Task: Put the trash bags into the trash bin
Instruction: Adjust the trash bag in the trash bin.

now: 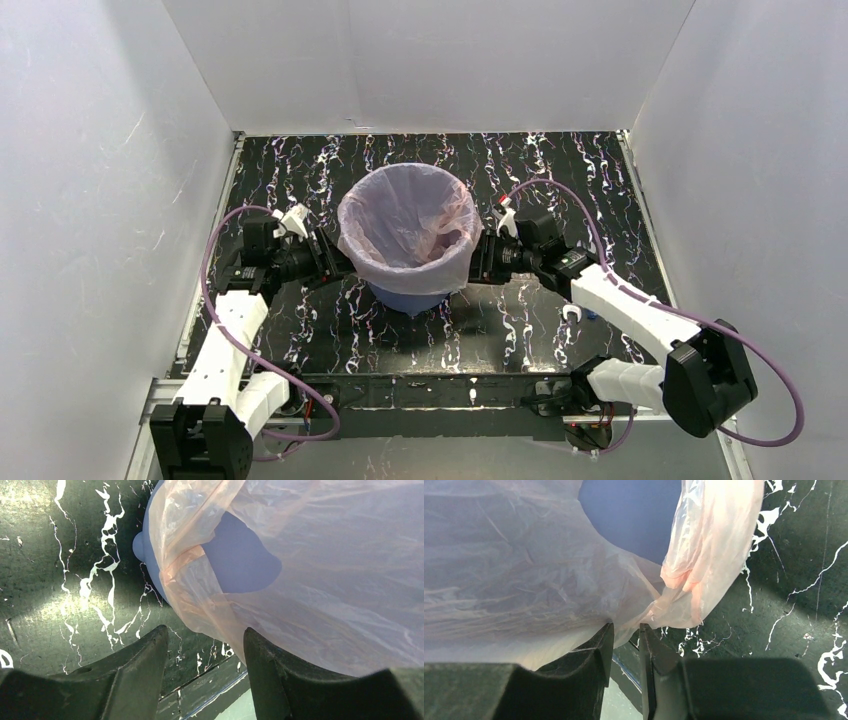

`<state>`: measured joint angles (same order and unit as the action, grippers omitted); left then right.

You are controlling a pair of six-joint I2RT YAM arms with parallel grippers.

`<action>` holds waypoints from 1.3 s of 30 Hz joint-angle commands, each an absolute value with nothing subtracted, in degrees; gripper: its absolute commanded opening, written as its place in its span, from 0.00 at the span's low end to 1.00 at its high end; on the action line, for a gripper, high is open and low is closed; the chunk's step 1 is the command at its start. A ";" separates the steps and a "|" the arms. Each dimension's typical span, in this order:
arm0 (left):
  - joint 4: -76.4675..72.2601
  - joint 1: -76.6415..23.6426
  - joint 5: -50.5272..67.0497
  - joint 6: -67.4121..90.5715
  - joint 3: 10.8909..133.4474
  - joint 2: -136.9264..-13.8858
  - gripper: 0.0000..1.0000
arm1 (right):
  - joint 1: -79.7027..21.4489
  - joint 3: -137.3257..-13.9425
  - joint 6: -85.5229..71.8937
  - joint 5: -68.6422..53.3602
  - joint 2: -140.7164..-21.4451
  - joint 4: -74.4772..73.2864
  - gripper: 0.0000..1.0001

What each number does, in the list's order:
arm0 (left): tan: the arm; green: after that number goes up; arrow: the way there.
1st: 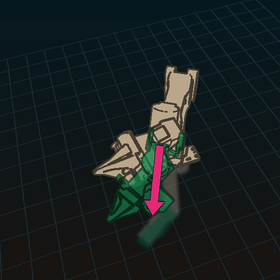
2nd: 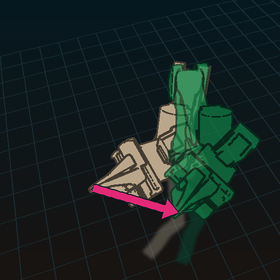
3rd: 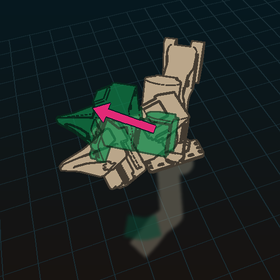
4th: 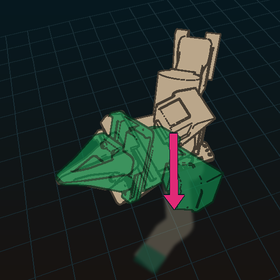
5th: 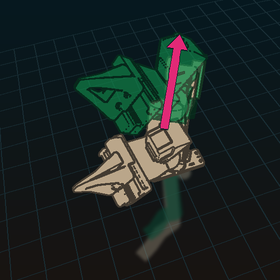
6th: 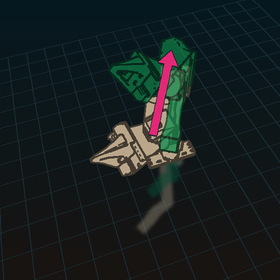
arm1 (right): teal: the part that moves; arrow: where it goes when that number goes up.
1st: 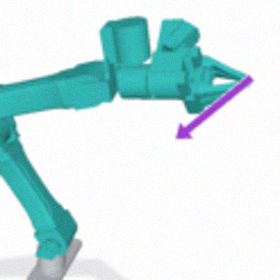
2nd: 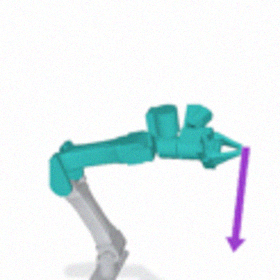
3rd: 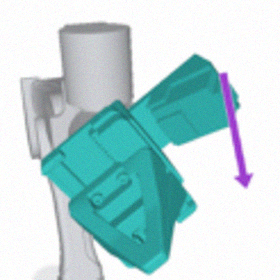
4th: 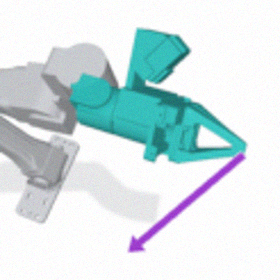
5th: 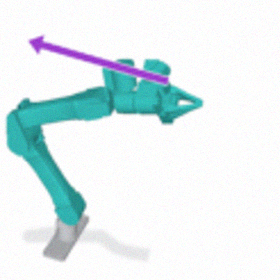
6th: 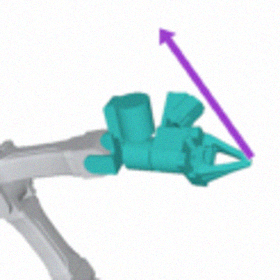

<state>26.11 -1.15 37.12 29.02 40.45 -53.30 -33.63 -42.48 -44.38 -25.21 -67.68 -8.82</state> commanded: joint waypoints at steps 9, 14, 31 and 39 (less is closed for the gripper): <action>22.70 -1.66 34.35 32.80 35.29 -48.77 0.42 | -34.45 -40.88 -41.78 -9.50 -52.13 -18.40 0.52; 14.09 -1.66 33.73 43.14 30.60 -43.64 0.60 | -34.45 -40.18 -45.69 -7.80 -47.69 -17.14 0.52; 0.91 -1.66 35.84 51.47 24.96 -47.33 0.09 | -34.45 -43.67 -48.16 -6.24 -48.52 -15.82 0.52; -0.39 -1.68 35.66 49.19 23.43 -48.46 0.02 | -34.45 -44.92 -47.98 -6.71 -50.10 -14.22 0.52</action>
<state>1.04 -1.45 34.74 51.00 23.92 -48.31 -34.46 -41.28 -47.86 -6.59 -49.67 -17.80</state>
